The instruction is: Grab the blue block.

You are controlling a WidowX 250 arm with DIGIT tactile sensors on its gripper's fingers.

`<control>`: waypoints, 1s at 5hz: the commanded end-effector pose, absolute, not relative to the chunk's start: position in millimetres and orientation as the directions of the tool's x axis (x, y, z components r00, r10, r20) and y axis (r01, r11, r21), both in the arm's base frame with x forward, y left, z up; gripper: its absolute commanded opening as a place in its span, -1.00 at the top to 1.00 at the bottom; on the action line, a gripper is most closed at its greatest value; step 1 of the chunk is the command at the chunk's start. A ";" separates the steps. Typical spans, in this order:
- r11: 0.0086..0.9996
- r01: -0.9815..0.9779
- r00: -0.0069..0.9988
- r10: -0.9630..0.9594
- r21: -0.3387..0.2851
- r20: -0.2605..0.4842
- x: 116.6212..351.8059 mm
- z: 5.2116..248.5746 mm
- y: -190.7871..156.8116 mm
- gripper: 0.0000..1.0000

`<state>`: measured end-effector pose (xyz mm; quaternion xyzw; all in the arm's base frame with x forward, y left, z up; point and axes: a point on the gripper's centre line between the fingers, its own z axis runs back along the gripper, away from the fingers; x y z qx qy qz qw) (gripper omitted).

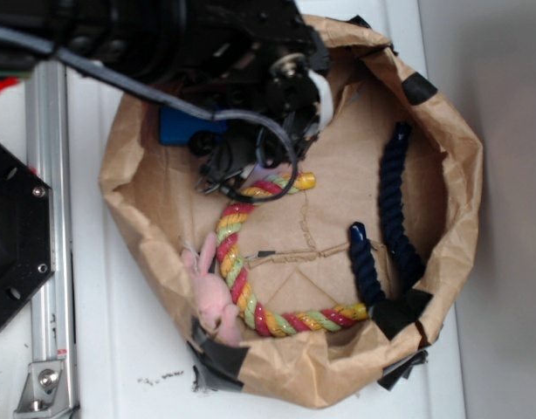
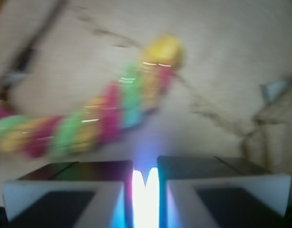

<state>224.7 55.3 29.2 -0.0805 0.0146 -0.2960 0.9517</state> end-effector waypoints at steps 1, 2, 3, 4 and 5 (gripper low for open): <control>0.852 0.512 0.859 -0.508 -0.108 0.062 216.4 53.7 42.7 -1.00; 0.894 0.436 0.900 -0.436 -0.103 0.020 218.9 39.0 62.5 -1.00; 0.933 0.338 0.940 -0.340 -0.122 0.003 218.6 27.6 87.4 -1.00; 0.943 0.311 0.949 -0.314 -0.120 -0.011 216.9 24.3 96.2 -1.00; 0.957 0.251 0.966 -0.258 -0.145 -0.031 212.0 17.9 102.4 -1.00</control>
